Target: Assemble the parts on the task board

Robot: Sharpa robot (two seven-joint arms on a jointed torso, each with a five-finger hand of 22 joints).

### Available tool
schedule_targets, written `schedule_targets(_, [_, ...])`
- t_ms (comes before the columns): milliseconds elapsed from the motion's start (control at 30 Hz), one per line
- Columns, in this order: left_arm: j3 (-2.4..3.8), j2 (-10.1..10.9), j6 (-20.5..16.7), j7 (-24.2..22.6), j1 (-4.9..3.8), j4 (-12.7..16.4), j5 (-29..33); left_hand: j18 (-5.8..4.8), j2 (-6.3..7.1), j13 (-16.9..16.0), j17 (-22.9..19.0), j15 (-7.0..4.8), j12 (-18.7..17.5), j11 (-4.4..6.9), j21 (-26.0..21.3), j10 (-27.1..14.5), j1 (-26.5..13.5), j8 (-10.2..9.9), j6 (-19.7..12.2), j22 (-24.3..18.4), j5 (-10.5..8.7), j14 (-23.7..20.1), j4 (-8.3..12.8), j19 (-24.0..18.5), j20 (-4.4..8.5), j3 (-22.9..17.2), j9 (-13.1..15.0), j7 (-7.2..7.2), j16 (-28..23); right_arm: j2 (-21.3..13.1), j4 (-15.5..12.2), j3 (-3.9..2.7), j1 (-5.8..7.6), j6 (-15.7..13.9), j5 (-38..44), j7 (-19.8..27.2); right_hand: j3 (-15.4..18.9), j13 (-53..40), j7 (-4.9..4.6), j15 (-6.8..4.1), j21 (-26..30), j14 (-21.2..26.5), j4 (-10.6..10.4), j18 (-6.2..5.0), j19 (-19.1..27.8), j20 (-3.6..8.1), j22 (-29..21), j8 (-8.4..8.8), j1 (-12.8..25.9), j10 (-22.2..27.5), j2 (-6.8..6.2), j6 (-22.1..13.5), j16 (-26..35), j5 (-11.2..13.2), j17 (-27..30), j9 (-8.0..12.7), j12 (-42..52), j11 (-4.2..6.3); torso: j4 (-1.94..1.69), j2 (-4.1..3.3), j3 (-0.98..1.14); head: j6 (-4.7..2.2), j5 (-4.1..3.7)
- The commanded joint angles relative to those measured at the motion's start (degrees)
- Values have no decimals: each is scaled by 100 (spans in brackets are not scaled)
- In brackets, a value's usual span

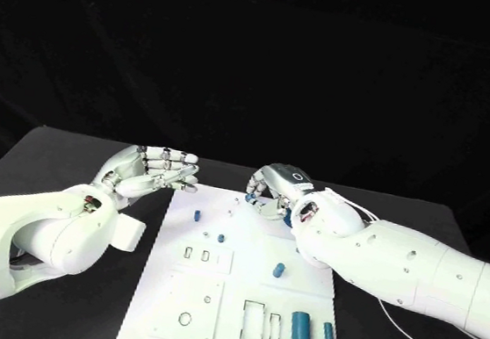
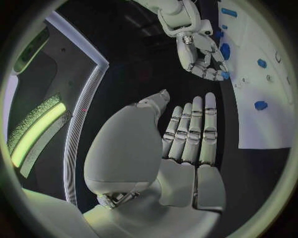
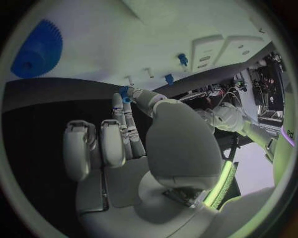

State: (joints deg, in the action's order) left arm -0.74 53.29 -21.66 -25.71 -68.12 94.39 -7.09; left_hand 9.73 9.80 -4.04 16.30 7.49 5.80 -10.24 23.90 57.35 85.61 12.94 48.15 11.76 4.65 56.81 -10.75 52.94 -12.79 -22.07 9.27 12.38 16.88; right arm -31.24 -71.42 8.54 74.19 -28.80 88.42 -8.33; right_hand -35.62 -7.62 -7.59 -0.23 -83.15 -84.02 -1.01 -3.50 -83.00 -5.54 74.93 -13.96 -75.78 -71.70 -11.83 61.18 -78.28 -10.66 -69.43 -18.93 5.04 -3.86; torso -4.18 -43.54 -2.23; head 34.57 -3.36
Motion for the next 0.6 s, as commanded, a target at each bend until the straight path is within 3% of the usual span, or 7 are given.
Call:
schedule_targets(33, [5, -20, 106, -27, -10, 15, -22, 47, 14, 7, 6, -3, -38, -19, 20, 18, -49, 14, -6, 6, -36, -20, 6, 21, 8, -37, 8, 119, -2, 90, 96, -3, -5, -23, 87, -1, -26, -8, -15, -32, -19, -234, 4, 104, -28, -6, 427, -26, 24, -57, 4, 27, -18, -21, -2, -8, 16, 2, -26, -12, -1, 14, -4])
schedule_targets(333, [5, -14, 103, -20, -17, 29, -22, 47, 14, 7, 6, -3, -38, -19, 20, 18, -49, 14, -6, 6, -36, -20, 6, 21, 8, -37, 8, 119, -2, 268, 260, -3, -35, 48, 59, 38, -27, -8, -17, -30, -18, -236, -2, 103, -23, -7, 424, -28, 49, -57, -1, 18, -26, -27, -6, -17, 9, -1, -64, -52, -3, 5, -8])
schedule_targets(600, [6, -29, 103, -13, -23, 22, -22, 47, 14, 7, 6, -3, -38, -19, 20, 18, -49, 14, -6, 6, -36, -20, 6, 21, 8, -37, 8, 119, -2, 362, 348, -3, -41, 113, 51, 51, -28, -7, -18, -29, -13, -234, -2, 101, -17, -8, 416, -28, 58, -56, -5, 12, -21, -30, 6, -22, 5, -2, -53, -46, -11, 29, 12])
